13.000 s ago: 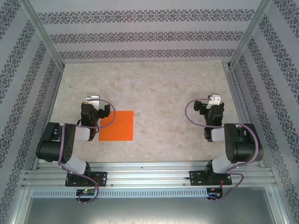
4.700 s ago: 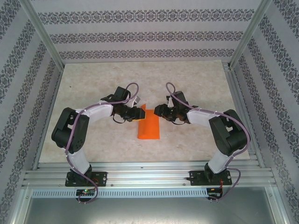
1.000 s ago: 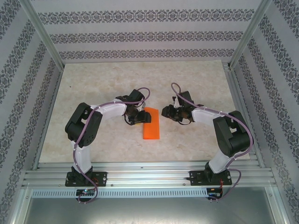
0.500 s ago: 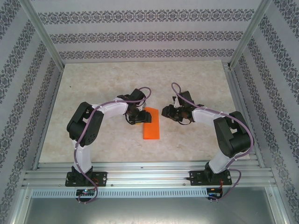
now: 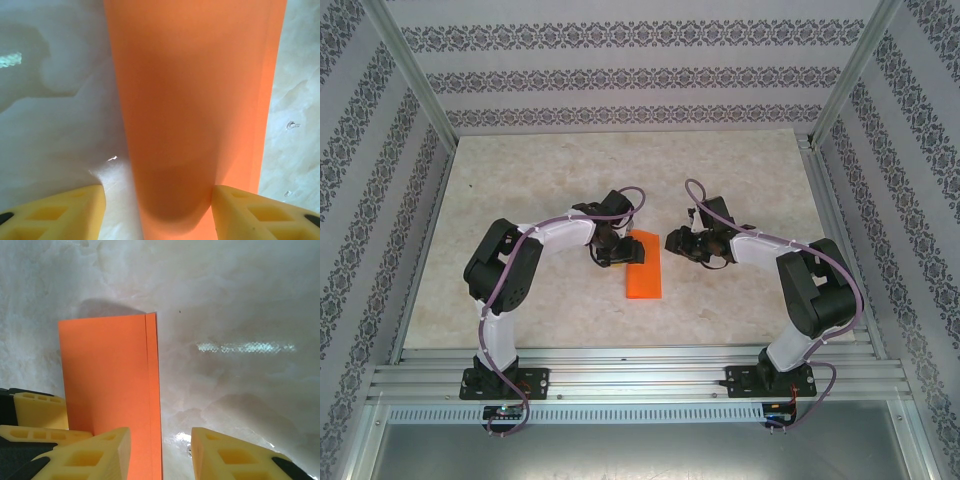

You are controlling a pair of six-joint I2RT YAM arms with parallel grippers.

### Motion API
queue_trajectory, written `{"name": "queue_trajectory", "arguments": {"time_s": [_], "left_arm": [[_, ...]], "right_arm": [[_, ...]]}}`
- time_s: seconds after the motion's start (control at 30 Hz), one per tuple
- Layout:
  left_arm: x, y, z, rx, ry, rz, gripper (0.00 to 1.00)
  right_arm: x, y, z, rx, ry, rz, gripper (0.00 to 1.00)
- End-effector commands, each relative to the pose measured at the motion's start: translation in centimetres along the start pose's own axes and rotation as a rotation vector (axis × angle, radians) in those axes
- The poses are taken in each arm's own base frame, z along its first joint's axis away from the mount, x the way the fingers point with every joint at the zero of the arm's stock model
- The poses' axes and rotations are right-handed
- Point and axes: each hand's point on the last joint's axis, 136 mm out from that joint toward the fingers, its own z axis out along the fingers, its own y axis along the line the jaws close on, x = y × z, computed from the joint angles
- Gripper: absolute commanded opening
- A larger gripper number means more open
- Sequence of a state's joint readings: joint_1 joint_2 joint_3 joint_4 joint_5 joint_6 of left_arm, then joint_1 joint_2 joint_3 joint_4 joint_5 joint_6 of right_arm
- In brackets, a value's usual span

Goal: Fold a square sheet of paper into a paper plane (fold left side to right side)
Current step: First fold in half a square sheet of paper at the center of the table.

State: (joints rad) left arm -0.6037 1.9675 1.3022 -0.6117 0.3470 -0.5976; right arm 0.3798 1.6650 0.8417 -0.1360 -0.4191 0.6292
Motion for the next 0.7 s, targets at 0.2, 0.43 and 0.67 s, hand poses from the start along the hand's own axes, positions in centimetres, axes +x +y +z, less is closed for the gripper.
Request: {"name": "queue_trajectory", "arguments": {"time_s": [0.2, 0.43, 0.67], "left_arm": [[-0.7, -3.0, -0.2, 0.067, -0.031, 0.048, 0.58], [-0.7, -3.4, -0.4, 0.076, -0.028, 0.053, 0.58], [-0.5, -2.3, 0.1, 0.028, -0.032, 0.045, 0.56]], "right_arm": [[0.1, 0.7, -0.7, -0.014, -0.023, -0.027, 0.37], [0.1, 0.6, -0.8, -0.011, -0.028, -0.028, 0.37], [0.2, 0.5, -0.8, -0.009, -0.026, -0.027, 0.37]]}}
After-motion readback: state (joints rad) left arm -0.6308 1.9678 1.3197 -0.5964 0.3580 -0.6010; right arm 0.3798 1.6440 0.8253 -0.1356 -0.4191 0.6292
